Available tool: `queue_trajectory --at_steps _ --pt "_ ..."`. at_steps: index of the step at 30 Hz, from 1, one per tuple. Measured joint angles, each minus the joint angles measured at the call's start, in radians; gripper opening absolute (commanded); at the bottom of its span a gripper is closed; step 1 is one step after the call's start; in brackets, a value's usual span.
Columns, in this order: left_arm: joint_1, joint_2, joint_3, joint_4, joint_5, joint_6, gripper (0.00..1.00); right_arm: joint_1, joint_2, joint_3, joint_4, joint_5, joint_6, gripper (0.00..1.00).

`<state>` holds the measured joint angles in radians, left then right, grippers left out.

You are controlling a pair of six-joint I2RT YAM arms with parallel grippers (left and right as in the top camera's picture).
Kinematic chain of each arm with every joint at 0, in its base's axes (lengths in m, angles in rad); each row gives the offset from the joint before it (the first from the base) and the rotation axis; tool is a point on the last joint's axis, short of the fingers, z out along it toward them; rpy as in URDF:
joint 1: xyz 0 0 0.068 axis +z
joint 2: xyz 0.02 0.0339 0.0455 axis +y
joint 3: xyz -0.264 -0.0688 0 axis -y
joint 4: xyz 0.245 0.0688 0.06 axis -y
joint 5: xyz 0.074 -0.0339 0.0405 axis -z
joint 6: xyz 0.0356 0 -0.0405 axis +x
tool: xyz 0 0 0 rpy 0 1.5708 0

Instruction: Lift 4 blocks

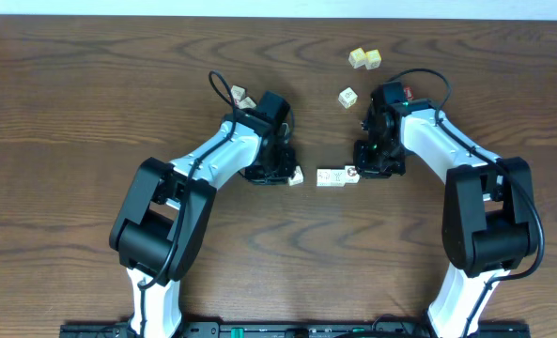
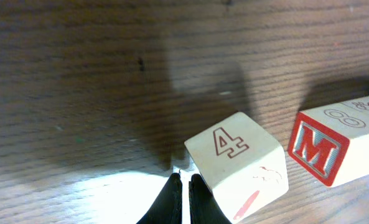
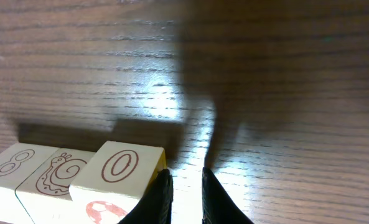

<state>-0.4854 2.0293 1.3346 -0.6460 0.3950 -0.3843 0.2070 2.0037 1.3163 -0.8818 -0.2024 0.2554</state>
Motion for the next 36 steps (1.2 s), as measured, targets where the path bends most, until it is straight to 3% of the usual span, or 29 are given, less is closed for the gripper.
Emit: queue_trajectory --at_steps 20,28,30,32,36 --pt "-0.021 0.000 0.000 -0.005 0.000 0.051 0.07 0.068 0.000 0.000 0.019 -0.004 0.009 0.15" --pt "0.010 0.000 0.005 -0.122 0.002 0.090 0.08 0.078 0.000 0.000 0.002 -0.005 0.015 0.15" --pt "0.032 -0.006 0.007 -0.157 -0.006 0.095 0.07 0.078 0.000 0.000 -0.025 -0.005 0.015 0.13" --pt "0.048 -0.024 0.007 -0.188 -0.026 0.097 0.07 0.078 0.000 0.002 -0.060 -0.004 0.016 0.01" --pt "0.051 -0.056 0.014 -0.277 -0.119 0.090 0.07 0.078 0.002 0.040 -0.250 -0.005 0.029 0.01"
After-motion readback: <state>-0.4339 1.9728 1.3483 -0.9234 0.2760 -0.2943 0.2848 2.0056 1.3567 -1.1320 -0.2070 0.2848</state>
